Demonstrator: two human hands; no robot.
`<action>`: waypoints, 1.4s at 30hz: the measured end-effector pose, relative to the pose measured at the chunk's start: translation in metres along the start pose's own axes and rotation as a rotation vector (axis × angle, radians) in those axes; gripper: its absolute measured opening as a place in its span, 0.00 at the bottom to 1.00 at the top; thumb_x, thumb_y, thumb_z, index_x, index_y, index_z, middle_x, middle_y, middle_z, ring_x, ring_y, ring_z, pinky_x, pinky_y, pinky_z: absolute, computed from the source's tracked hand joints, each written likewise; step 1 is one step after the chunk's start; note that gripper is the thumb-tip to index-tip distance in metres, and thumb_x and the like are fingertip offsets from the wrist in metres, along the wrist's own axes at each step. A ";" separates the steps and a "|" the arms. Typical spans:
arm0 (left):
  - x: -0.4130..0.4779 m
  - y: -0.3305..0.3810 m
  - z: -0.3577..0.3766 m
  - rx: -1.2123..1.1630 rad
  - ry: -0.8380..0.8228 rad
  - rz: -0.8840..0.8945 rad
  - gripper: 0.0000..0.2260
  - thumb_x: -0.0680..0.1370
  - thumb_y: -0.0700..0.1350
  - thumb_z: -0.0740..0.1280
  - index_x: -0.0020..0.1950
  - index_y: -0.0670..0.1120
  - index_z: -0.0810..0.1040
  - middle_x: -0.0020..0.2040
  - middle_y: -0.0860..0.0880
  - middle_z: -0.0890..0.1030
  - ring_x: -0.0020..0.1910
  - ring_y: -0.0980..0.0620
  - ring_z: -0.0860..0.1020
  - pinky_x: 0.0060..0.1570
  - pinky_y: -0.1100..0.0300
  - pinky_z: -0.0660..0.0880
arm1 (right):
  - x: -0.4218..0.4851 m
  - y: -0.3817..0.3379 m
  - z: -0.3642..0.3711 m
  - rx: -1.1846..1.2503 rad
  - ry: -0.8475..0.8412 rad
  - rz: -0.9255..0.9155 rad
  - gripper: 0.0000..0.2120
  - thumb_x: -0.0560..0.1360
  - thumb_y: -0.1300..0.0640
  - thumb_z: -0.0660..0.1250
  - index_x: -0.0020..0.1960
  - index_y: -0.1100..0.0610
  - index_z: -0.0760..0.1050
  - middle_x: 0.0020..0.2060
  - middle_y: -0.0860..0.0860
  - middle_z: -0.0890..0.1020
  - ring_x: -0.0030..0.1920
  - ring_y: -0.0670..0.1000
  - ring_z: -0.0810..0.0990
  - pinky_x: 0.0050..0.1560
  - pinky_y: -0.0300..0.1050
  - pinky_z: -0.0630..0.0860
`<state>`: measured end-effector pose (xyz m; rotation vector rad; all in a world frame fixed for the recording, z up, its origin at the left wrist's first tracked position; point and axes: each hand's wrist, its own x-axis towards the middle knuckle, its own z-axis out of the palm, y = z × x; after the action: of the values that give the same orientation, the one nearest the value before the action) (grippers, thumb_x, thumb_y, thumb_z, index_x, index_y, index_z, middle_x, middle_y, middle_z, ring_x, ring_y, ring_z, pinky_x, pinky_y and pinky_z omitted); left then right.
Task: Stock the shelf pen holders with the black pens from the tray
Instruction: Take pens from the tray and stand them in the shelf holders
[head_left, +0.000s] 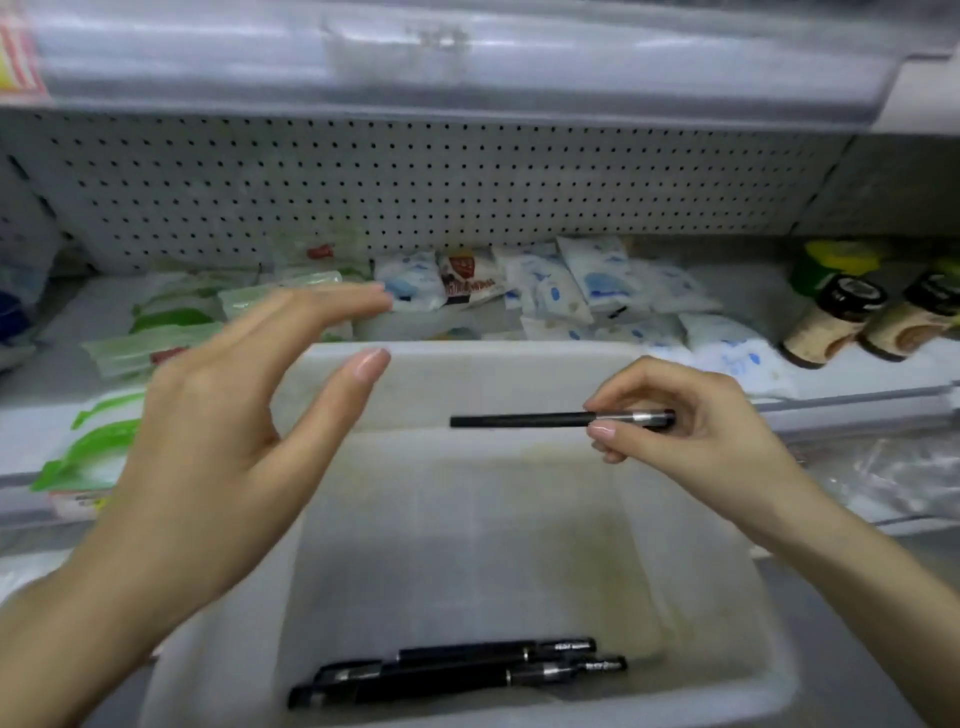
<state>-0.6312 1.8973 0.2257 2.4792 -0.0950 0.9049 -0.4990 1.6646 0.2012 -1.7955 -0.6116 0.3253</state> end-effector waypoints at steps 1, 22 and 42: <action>0.017 0.006 -0.001 -0.002 0.024 0.043 0.14 0.80 0.51 0.59 0.63 0.49 0.76 0.59 0.61 0.76 0.59 0.74 0.69 0.59 0.77 0.63 | 0.000 -0.009 -0.007 -0.003 0.020 -0.040 0.07 0.69 0.71 0.71 0.41 0.61 0.79 0.32 0.55 0.82 0.32 0.47 0.81 0.34 0.33 0.76; 0.194 0.050 0.018 0.420 0.050 0.380 0.25 0.80 0.56 0.55 0.73 0.44 0.67 0.67 0.48 0.74 0.67 0.55 0.65 0.67 0.59 0.57 | 0.087 -0.222 -0.179 -0.054 0.544 -0.609 0.10 0.76 0.66 0.65 0.56 0.57 0.71 0.39 0.51 0.79 0.36 0.45 0.82 0.33 0.38 0.79; 0.201 0.047 0.018 0.344 0.047 0.354 0.23 0.80 0.61 0.53 0.70 0.51 0.70 0.63 0.58 0.75 0.63 0.61 0.68 0.64 0.62 0.59 | 0.133 -0.217 -0.164 -0.475 0.664 -0.741 0.15 0.75 0.58 0.69 0.56 0.47 0.67 0.39 0.51 0.81 0.42 0.50 0.82 0.48 0.52 0.80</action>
<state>-0.4753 1.8676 0.3585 2.8091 -0.4047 1.2108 -0.3580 1.6531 0.4688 -1.8162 -0.8488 -0.9503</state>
